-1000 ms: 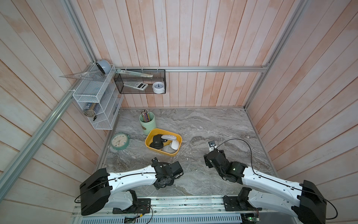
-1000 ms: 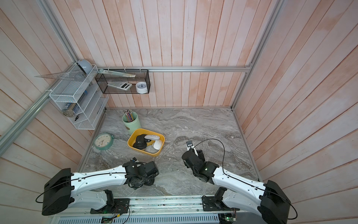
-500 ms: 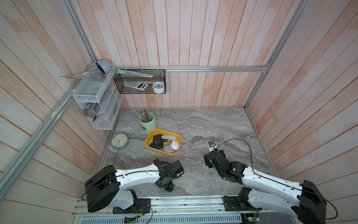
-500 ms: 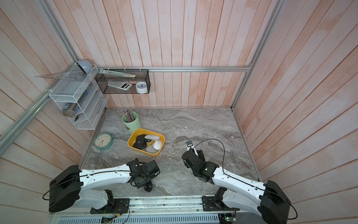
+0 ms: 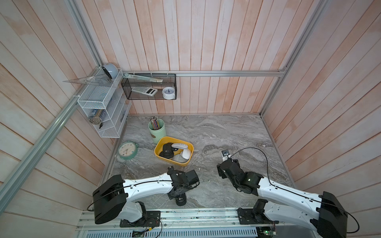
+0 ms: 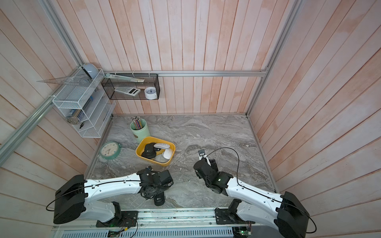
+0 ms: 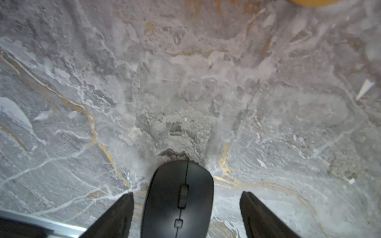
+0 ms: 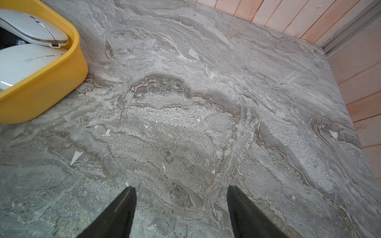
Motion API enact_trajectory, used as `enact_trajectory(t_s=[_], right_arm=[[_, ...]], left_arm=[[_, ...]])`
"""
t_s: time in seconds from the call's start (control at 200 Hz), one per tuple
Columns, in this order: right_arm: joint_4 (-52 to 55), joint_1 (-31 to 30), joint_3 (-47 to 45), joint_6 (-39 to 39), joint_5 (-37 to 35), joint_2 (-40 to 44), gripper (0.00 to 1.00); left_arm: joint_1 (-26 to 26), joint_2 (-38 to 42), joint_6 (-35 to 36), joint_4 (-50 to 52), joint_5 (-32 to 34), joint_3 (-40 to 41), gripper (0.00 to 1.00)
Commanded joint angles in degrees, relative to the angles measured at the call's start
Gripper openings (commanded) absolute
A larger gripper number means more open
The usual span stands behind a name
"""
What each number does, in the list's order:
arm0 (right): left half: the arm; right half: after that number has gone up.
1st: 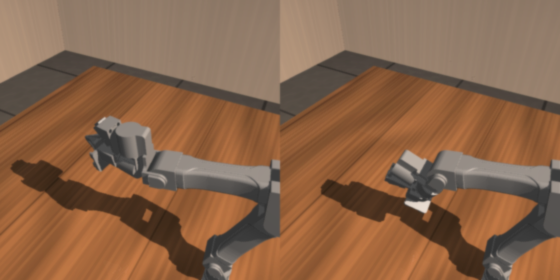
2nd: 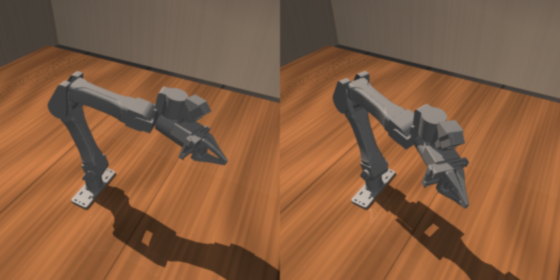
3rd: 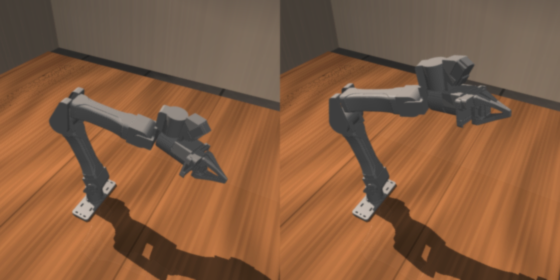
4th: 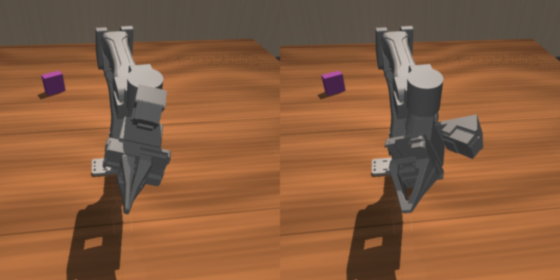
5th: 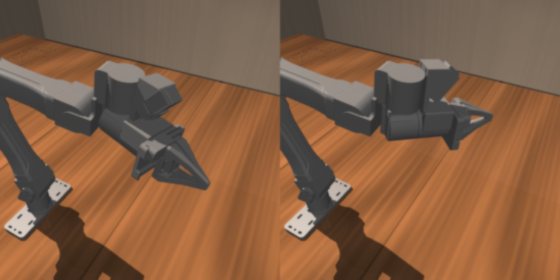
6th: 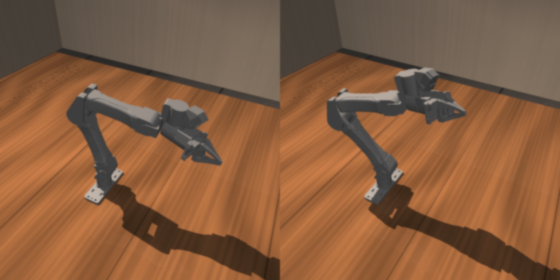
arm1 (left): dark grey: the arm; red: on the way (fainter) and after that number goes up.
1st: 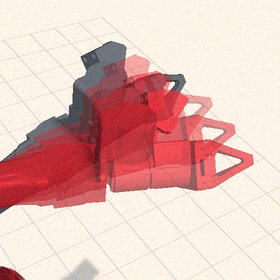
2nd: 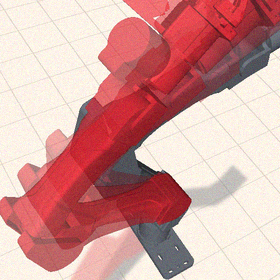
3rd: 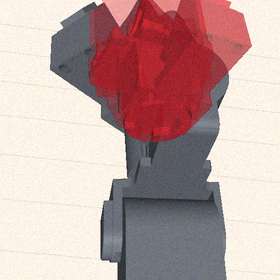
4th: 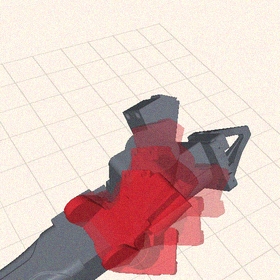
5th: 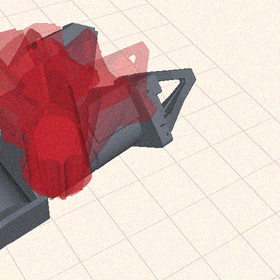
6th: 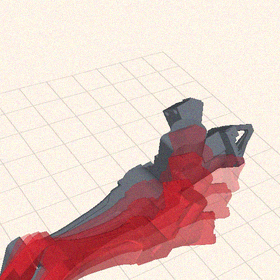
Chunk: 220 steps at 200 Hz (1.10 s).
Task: Put the mouse in the storage box
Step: Pick up the mouse from the center of the board.
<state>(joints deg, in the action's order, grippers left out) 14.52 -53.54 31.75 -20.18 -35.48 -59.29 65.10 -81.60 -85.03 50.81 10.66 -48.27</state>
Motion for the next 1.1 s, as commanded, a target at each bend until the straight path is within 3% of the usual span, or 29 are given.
enact_trajectory(t_s=[0.0, 0.265, 0.615, 0.775, 0.935, 1.095], right_arm=[[-0.76, 0.29, -0.59, -1.06, 0.23, 0.17, 0.75], [-0.94, 0.32, -0.74, -1.19, -0.01, 0.19, 0.75], [-1.06, 0.27, -1.21, -1.3, -0.25, 1.15, 0.75], [-0.99, 0.27, -1.2, -1.27, -0.45, 1.12, 0.76], [-0.97, 0.29, -1.21, -1.4, -0.68, 1.38, 0.75], [-0.89, 0.22, -1.34, -1.47, -1.07, 1.82, 0.75]], left_arm=[[1.98, -1.89, 3.37, 5.81, -0.46, -1.6, 0.93], [3.3, -5.83, 5.98, 5.51, -1.59, -2.45, 0.96], [3.3, -7.8, 6.84, 3.04, -1.24, -3.01, 0.7], [1.88, -4.66, 6.42, 3.02, 1.9, -3.27, 0.6], [0.64, 0.35, 7.53, 6.91, 8.25, -6.86, 0.56], [-6.45, 5.59, 12.48, 7.57, 8.64, -8.57, 0.53]])
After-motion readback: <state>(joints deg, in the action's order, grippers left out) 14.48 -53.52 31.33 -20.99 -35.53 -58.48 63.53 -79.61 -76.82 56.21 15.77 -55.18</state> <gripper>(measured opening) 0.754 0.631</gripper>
